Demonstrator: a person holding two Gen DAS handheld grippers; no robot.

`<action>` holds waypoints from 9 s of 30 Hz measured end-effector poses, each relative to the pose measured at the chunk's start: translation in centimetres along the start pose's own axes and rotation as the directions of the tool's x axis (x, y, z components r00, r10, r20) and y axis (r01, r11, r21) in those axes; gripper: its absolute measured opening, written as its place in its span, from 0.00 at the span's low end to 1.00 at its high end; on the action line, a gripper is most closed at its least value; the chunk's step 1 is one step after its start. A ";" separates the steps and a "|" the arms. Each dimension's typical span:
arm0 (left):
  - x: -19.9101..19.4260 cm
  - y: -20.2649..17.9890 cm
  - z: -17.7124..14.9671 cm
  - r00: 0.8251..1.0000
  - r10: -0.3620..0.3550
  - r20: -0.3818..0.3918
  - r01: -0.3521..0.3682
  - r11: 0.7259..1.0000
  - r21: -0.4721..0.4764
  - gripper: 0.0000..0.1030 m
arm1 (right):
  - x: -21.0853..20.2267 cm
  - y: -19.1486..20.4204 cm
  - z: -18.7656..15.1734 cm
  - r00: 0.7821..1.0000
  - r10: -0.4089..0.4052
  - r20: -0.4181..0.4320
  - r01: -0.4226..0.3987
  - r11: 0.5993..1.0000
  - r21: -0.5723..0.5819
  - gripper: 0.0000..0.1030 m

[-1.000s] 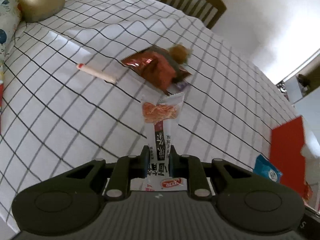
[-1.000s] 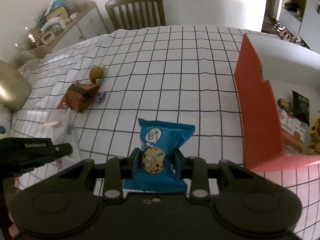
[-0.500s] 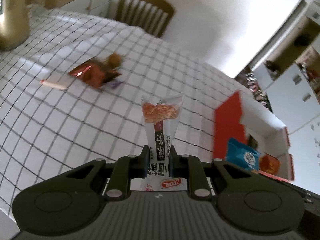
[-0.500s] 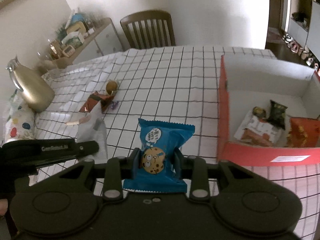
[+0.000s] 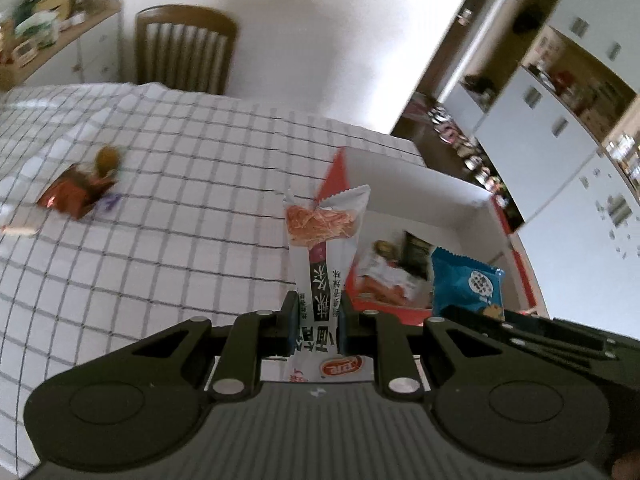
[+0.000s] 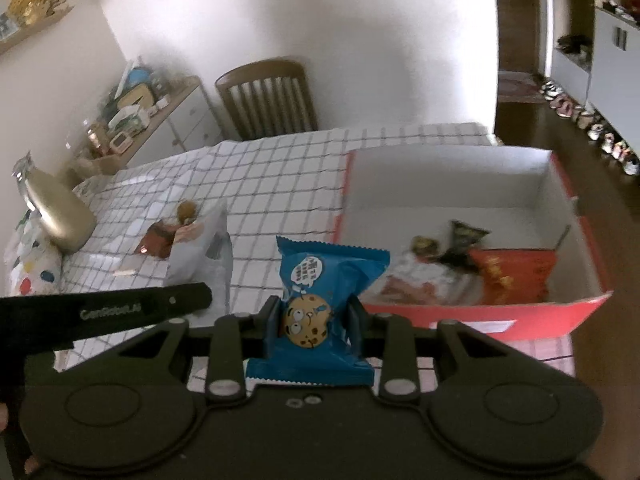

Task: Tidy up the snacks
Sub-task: 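Carry the white packet and blue cookie packet over the red box and lower them, then open both tools to release the packets into the box, then move both tools back toward the brown packet left on the table, then grasp the cream stick snack with left tool while right grasps brown chip bag, then carry the stick snack and brown chip bag over the red box and lower them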

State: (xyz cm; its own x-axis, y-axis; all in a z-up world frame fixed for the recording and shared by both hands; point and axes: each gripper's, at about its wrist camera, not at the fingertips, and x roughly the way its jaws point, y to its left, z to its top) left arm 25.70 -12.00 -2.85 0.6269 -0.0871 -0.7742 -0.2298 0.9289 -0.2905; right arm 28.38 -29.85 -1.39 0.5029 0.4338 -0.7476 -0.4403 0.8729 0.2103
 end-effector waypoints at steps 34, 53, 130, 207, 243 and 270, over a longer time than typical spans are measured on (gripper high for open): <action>16.3 -12.4 7.7 0.987 0.092 -0.131 -0.058 0.967 0.247 0.18 | 6.5 -15.5 6.5 0.981 -0.192 0.005 0.191 0.979 0.077 0.31; 21.0 -13.8 6.2 0.971 0.167 -0.170 -0.093 0.922 0.375 0.18 | 12.2 -15.7 5.9 0.974 -0.174 -0.143 0.181 0.983 0.033 0.32; -2.6 2.3 2.2 0.993 0.010 0.113 -0.021 0.995 0.097 0.81 | -0.8 0.5 3.2 0.988 0.111 0.105 -0.096 0.985 -0.140 1.00; 10.6 37.4 6.8 0.955 0.042 -0.294 0.131 0.827 0.547 0.42 | 32.9 30.7 7.3 0.931 0.106 -0.350 -0.320 0.699 -0.639 0.80; 7.3 37.2 4.5 0.976 0.058 -0.210 -0.042 0.996 0.076 0.10 | 26.5 28.4 4.9 0.974 0.107 -0.197 -0.191 0.859 -0.475 0.30; 2.4 25.6 2.3 0.988 0.006 -0.157 -0.003 1.000 0.019 0.10 | 13.9 16.4 2.3 0.992 0.092 -0.088 -0.112 0.958 -0.264 0.30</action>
State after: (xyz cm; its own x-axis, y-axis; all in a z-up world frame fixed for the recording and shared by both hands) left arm 23.07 12.44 -10.89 0.5009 -0.1366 -0.8547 -0.2178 0.9358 -0.2772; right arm 29.89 -9.01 -6.86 0.3930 0.4911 -0.7774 -0.6743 0.7287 0.1194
